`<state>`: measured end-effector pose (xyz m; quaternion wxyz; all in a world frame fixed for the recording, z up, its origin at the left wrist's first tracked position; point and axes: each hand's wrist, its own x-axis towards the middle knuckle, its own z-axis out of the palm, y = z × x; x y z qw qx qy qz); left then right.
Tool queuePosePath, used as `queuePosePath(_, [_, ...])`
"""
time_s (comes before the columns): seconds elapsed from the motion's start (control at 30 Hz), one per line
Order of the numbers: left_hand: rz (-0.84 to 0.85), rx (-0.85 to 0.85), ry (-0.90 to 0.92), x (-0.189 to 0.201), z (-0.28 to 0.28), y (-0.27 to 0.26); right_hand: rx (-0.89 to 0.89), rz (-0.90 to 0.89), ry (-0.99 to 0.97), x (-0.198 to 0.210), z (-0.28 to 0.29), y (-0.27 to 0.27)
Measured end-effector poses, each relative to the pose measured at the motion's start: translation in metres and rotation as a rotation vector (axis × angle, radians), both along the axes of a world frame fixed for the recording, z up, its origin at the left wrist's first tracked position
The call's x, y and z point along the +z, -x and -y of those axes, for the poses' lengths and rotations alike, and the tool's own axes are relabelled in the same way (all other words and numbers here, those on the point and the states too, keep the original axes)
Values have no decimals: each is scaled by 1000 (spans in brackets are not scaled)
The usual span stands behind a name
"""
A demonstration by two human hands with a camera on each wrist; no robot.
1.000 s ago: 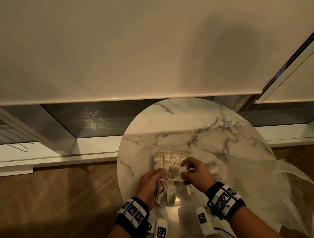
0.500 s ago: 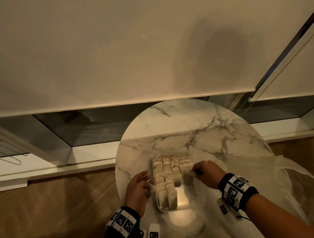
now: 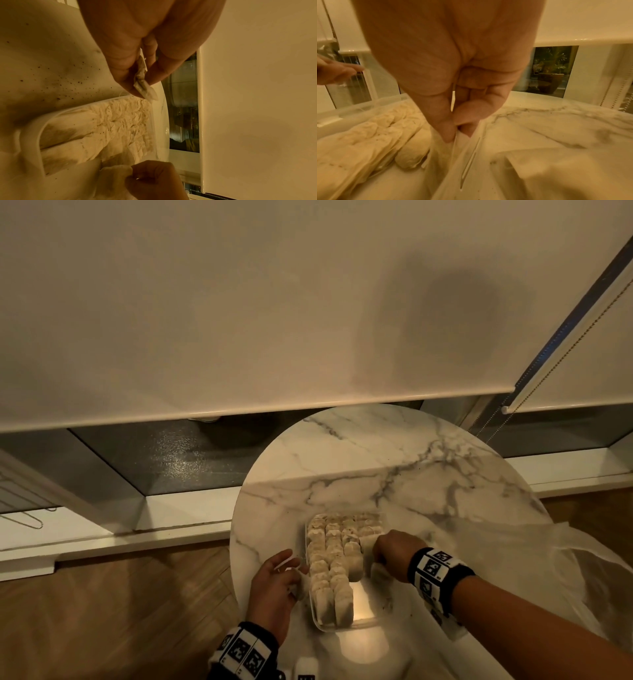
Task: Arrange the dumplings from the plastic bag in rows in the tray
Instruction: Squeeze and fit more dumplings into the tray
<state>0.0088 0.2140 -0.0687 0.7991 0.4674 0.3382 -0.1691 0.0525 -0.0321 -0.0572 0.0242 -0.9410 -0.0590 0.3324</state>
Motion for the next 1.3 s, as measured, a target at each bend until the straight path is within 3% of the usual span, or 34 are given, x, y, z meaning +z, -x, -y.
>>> queuePosePath(0.33, [2, 7, -18, 0, 0, 9, -40, 27, 70, -2, -23, -10])
queuePosePath(0.6, [19, 32, -32, -4, -3, 12, -213, 204, -85, -3, -15, 2])
queuePosePath(0.83, [35, 31, -24, -2, 4, 10, -233, 64, -138, -14, -26, 30])
queuePosePath(0.97, [47, -1, -44, 1, 9, 8, -270, 96, -207, -12, -24, 34])
queuePosePath(1.1, [72, -65, -33, 9, 14, 9, -429, 141, -522, 4, -29, 42])
queuePosePath(1.2, [97, -114, -47, 12, 20, 9, -613, 5, -843, 14, -47, 49])
queuePosePath(1.3, [121, -126, -64, 13, 28, 8, -690, 6, -946, 13, -56, 51])
